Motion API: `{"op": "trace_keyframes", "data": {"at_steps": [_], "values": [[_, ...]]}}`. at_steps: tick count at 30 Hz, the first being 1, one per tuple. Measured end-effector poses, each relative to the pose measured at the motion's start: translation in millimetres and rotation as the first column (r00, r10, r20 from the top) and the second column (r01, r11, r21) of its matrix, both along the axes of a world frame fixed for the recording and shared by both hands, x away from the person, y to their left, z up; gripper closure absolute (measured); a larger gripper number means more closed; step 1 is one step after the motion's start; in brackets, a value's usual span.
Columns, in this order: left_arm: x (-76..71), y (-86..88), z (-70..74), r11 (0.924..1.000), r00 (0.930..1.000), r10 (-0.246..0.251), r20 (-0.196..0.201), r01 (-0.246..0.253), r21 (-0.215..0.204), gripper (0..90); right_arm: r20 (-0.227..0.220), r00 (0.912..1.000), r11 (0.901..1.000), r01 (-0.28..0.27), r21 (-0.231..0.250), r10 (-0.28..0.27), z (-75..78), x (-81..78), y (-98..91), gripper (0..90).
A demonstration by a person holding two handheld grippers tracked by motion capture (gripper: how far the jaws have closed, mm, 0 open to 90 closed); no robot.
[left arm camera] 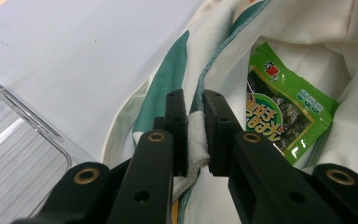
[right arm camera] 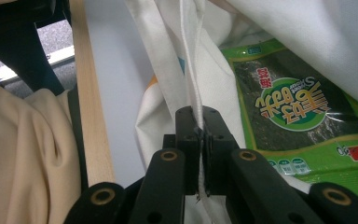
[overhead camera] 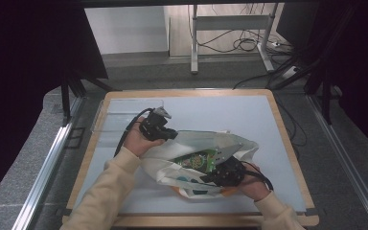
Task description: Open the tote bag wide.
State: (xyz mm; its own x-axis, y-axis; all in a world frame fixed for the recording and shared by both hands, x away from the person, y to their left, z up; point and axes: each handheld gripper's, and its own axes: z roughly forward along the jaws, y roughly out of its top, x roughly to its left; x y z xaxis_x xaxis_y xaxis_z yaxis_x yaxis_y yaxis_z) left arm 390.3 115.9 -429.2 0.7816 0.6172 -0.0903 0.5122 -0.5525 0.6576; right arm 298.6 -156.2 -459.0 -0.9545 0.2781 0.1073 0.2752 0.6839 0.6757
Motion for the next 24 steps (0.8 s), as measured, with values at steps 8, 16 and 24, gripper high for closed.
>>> {"op": "trace_keyframes", "data": {"at_steps": [8,16,24], "values": [[3.2,4.2,0.8,0.9999,1.0,-0.002,0.0,0.002,0.011,82.3,-0.006,1.0,1.0,-0.006,0.002,0.006,-0.6,-4.5,-0.2,86.2],[6.7,6.2,0.1,0.9996,0.9996,0.027,-0.005,-0.027,-0.008,82.4,-0.022,0.9995,0.9998,-0.022,0.002,0.022,-2.9,-12.8,-0.4,86.3],[13.1,5.9,2.4,0.998,0.9981,0.061,-0.007,-0.061,-0.016,82.4,-0.032,0.9988,0.9994,-0.035,0.006,0.036,-5.6,-20.5,-2.4,86.4]]}}
